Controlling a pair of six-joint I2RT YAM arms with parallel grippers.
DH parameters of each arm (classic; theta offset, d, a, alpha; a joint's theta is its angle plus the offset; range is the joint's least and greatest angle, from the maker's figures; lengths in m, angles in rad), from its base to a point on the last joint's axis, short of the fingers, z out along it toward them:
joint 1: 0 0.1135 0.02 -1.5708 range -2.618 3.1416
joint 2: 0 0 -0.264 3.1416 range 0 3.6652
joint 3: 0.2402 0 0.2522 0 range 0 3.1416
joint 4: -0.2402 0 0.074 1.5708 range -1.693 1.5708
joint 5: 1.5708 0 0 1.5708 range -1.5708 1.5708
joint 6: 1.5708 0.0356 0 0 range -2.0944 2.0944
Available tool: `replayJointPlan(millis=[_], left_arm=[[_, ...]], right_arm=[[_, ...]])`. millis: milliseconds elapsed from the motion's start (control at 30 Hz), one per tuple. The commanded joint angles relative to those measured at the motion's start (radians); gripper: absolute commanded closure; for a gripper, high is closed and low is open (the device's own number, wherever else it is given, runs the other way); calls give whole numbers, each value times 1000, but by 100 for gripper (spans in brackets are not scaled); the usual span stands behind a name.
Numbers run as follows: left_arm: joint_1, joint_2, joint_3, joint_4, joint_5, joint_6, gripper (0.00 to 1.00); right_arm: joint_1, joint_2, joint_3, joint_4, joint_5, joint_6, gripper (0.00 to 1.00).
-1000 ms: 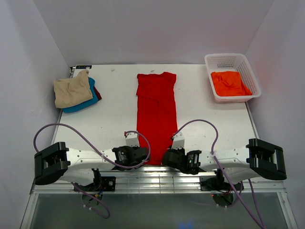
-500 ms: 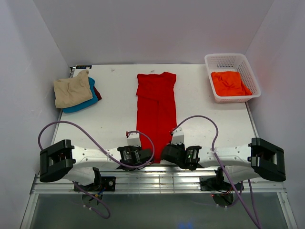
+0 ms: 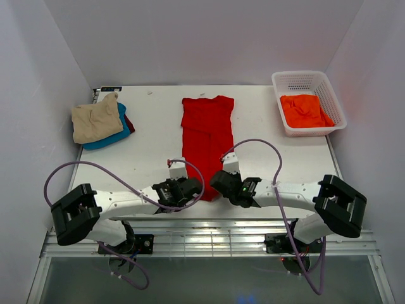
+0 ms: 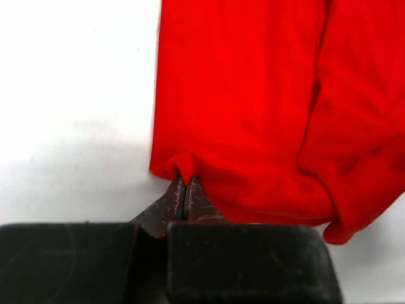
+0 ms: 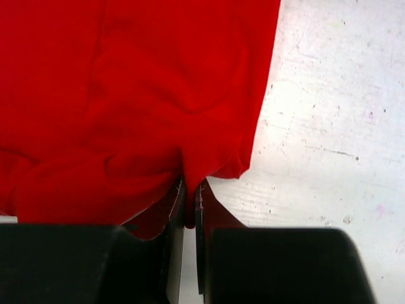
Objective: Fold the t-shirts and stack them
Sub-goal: Grab the bottom of the folded rectangular tshirt with both arms, then fold the folded rectangular tshirt in 1/3 of the way
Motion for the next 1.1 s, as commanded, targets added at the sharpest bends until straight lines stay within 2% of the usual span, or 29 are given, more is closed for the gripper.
replayJointPlan(millis=[0,300,600,767,1067], left_arm=[[84,-54,3,182,54,146,100],[292,-16,28,380,219,281,100],[447,194,132,544,366,387,100],[519,268,222,551,400,410,100],[600,322,299,565,473,434,100]], right_arm=[[-39,42,66,86,-16,-102,92],[-152,124,176,153,-75,-218,92],[-290,266,313,227,-151,-355,92],[-342,369,420,236,-187,-401,92],[-393,428,529,236,-207,-464,92]])
